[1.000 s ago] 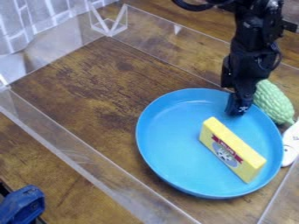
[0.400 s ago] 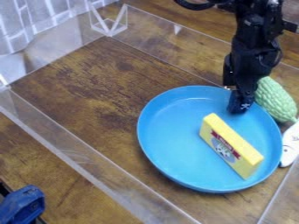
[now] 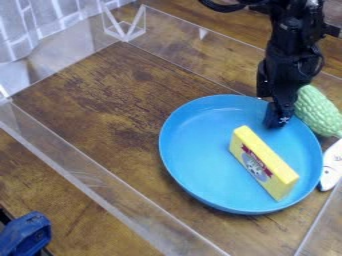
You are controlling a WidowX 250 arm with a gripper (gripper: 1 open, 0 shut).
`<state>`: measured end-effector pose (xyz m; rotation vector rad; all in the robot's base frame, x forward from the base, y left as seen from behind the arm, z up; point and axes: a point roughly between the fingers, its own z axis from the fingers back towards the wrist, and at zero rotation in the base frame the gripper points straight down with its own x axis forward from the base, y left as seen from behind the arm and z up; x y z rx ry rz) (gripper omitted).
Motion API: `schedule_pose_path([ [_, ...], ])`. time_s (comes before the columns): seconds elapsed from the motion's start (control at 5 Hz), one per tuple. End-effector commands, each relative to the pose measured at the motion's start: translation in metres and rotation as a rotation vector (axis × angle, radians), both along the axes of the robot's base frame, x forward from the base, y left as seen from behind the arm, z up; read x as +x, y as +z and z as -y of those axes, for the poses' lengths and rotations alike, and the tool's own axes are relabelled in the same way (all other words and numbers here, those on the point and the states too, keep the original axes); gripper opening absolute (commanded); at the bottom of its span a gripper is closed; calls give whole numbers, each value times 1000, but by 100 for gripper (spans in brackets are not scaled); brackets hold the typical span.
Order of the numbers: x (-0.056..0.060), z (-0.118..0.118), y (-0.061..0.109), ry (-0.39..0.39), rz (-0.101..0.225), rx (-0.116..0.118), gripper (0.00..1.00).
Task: Put the green object in the blue tray
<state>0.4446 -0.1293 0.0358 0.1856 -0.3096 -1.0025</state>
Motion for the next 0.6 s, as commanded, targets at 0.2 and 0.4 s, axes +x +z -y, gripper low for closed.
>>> schedule_pose_path([
  [0.2,-6,26,8,-21,50,-39,100],
  [0.4,-9,33,4,-22,53,-46,100],
])
